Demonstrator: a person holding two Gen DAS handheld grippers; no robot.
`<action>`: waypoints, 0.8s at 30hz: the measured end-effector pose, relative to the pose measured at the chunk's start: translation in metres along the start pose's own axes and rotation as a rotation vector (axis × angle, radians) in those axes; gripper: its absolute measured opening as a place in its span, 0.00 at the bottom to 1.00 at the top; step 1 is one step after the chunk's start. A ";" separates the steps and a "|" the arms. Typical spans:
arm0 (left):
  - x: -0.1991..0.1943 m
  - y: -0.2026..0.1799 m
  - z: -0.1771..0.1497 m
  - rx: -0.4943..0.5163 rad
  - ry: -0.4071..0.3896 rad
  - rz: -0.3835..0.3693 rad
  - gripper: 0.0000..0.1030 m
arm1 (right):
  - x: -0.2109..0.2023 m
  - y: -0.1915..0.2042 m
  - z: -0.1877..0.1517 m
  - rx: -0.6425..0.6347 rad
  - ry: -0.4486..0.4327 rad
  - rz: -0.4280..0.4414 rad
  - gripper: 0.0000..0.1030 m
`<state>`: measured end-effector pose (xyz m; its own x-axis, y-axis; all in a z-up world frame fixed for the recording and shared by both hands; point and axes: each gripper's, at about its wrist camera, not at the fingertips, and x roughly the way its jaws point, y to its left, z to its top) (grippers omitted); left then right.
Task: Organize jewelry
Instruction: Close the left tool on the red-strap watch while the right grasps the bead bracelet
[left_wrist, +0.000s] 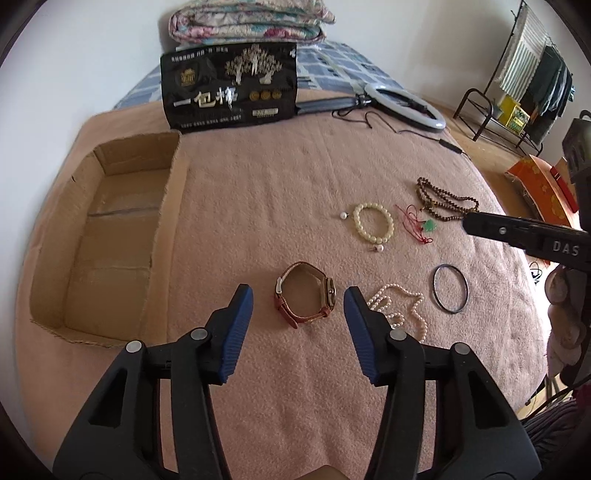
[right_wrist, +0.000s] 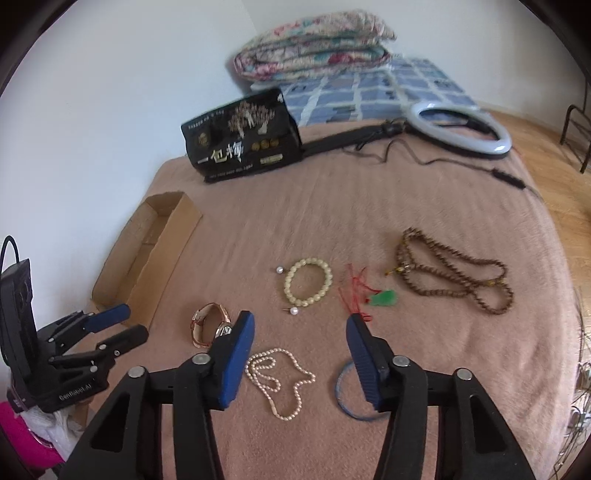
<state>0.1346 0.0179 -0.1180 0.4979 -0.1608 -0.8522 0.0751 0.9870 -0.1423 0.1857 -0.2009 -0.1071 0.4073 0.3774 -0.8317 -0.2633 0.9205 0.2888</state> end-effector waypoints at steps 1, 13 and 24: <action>0.006 0.002 0.001 -0.007 0.011 -0.002 0.50 | 0.012 0.000 0.003 0.009 0.027 0.012 0.45; 0.056 0.015 0.008 -0.053 0.108 -0.024 0.45 | 0.098 -0.019 0.017 0.157 0.173 0.018 0.34; 0.082 0.021 0.007 -0.061 0.158 -0.023 0.41 | 0.120 -0.025 0.030 0.195 0.202 -0.021 0.29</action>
<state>0.1828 0.0259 -0.1878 0.3543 -0.1874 -0.9162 0.0303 0.9815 -0.1891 0.2671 -0.1758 -0.1998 0.2229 0.3478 -0.9107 -0.0753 0.9375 0.3396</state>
